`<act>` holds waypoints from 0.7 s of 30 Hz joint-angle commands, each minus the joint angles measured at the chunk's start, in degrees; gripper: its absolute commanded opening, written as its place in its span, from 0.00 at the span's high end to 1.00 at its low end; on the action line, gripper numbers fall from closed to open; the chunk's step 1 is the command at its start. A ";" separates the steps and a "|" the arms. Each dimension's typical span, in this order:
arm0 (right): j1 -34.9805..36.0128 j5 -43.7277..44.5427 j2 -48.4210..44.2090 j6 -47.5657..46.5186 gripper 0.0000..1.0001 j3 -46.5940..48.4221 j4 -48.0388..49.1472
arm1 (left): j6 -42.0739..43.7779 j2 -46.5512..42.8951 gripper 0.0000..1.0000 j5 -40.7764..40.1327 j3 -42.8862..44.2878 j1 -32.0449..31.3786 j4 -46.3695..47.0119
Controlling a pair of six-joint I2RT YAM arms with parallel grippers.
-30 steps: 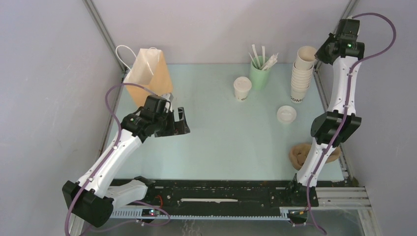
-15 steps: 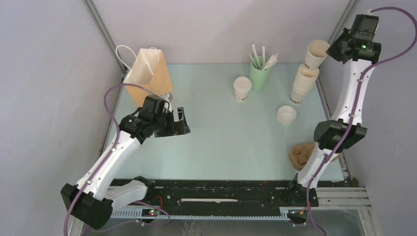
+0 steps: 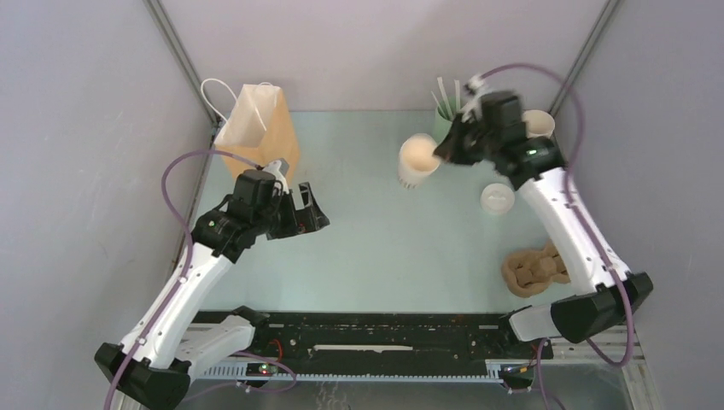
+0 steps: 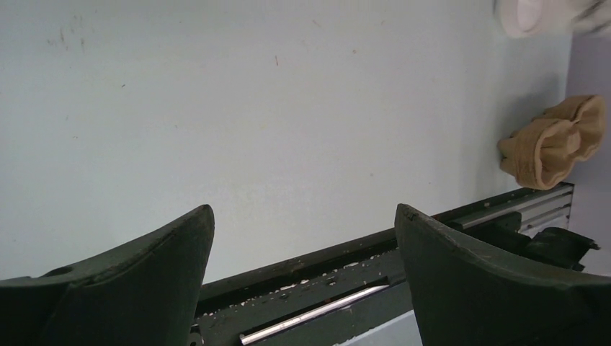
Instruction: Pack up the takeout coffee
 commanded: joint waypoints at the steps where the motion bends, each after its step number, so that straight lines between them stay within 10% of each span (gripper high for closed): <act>1: 9.01 -2.06 -1.01 -0.13 1.00 -17.29 14.35 | -2.88 -3.73 0.00 0.85 -1.73 0.32 1.79; 17: 25.49 11.29 5.43 -3.70 0.99 -37.76 30.37 | -5.76 -10.54 0.00 -0.14 -3.66 0.30 -1.61; 21: 26.03 12.37 4.10 -4.05 0.71 -37.78 29.23 | -6.04 -11.26 0.00 -0.16 -4.49 0.32 -1.59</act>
